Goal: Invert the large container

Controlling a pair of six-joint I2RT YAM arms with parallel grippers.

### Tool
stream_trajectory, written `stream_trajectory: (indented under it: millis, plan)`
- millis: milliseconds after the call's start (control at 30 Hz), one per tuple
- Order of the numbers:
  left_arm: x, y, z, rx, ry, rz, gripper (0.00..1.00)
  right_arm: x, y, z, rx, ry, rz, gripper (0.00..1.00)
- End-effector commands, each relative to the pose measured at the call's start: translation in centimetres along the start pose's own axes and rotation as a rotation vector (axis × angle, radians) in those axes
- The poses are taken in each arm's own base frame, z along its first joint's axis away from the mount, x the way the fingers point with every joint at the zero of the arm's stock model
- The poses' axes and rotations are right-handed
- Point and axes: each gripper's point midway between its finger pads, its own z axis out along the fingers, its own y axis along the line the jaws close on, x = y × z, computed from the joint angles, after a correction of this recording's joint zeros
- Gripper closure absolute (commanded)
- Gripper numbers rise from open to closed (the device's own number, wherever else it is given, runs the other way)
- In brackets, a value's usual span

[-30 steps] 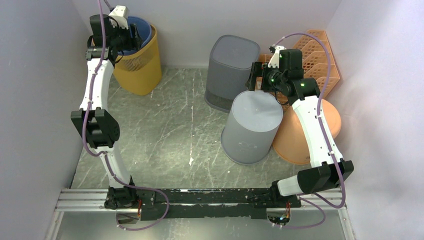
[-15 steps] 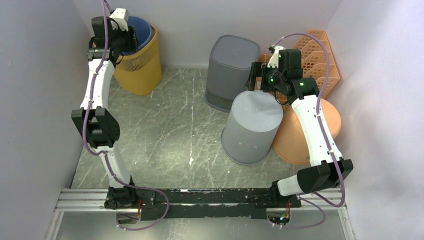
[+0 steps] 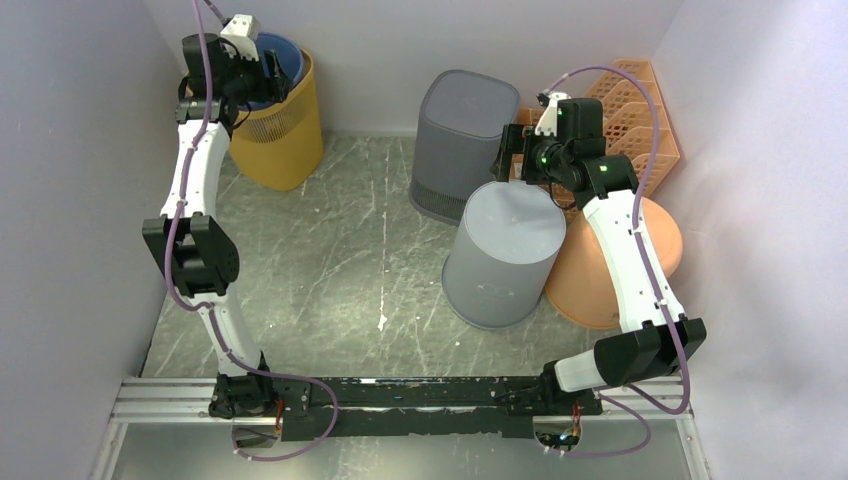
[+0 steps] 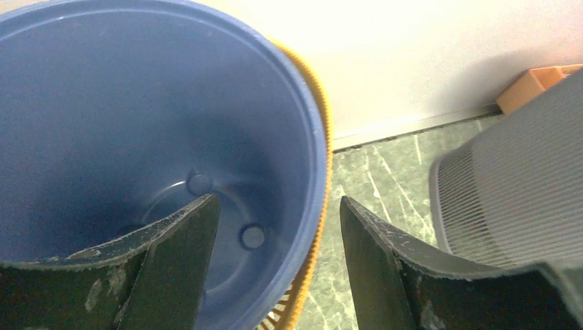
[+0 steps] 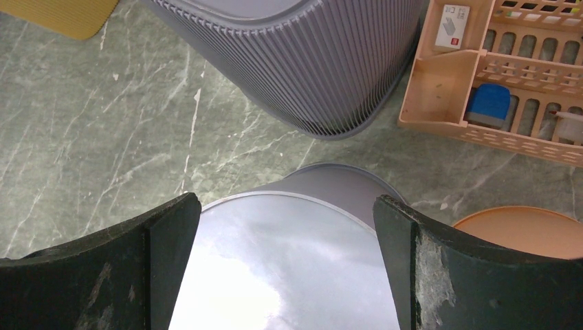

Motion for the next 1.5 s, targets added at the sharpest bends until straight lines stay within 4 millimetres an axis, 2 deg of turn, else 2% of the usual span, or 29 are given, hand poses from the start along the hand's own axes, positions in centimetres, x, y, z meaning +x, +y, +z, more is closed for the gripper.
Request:
stream_trajectory:
  millis: [0, 433, 767, 867, 967, 1100, 1233, 1300, 1333, 1367, 1400, 1467]
  plan:
    - [-3.5, -2.6, -1.2, 0.112, -0.078, 0.019, 0.24, 0.4, -0.2, -0.1, 0.006, 0.006, -0.005, 0.0]
    - [0.4, -0.9, -0.3, 0.032, 0.047, 0.061, 0.28, 0.2, -0.3, -0.2, 0.011, 0.005, -0.006, 0.0]
    - [0.2, 0.9, -0.6, -0.096, 0.031, 0.112, 0.41, 0.2, -0.2, -0.3, 0.011, 0.004, 0.003, 0.0]
    - [1.5, 2.0, -0.3, -0.139, 0.086, 0.146, 0.46, 0.2, -0.3, -0.4, 0.014, 0.005, 0.003, 0.0]
    - [3.2, 1.0, 0.5, -0.135, 0.152, 0.184, 0.46, 0.3, -0.3, -0.4, 0.014, 0.007, 0.003, 0.0]
    - [5.6, 1.3, 0.6, -0.144, 0.202, 0.182, 0.46, 0.3, -0.3, -0.5, 0.015, 0.009, 0.001, 0.0]
    - [6.9, 1.4, 0.9, -0.138, 0.234, 0.18, 0.48, 0.4, -0.4, -0.6, 0.019, 0.013, 0.002, 0.0]
    - [7.4, 1.4, 1.2, -0.133, 0.248, 0.178, 0.57, 0.4, -0.3, -0.7, 0.018, 0.014, 0.001, 0.0]
    - [7.7, 1.5, 1.4, -0.132, 0.256, 0.175, 0.68, 0.5, -0.3, -0.7, 0.019, 0.017, 0.001, 0.0]
    - [7.8, 1.5, 1.5, -0.129, 0.259, 0.171, 0.86, 0.5, -0.4, -0.7, 0.022, 0.017, 0.0, 0.0]
    - [8.0, 1.5, 1.7, -0.127, 0.261, 0.165, 0.92, 0.5, -0.5, -0.7, 0.023, 0.016, 0.0, 0.0]
    - [7.7, 1.5, 1.8, -0.126, 0.251, 0.159, 0.93, 0.6, -0.4, -0.9, 0.024, 0.017, -0.001, 0.0]
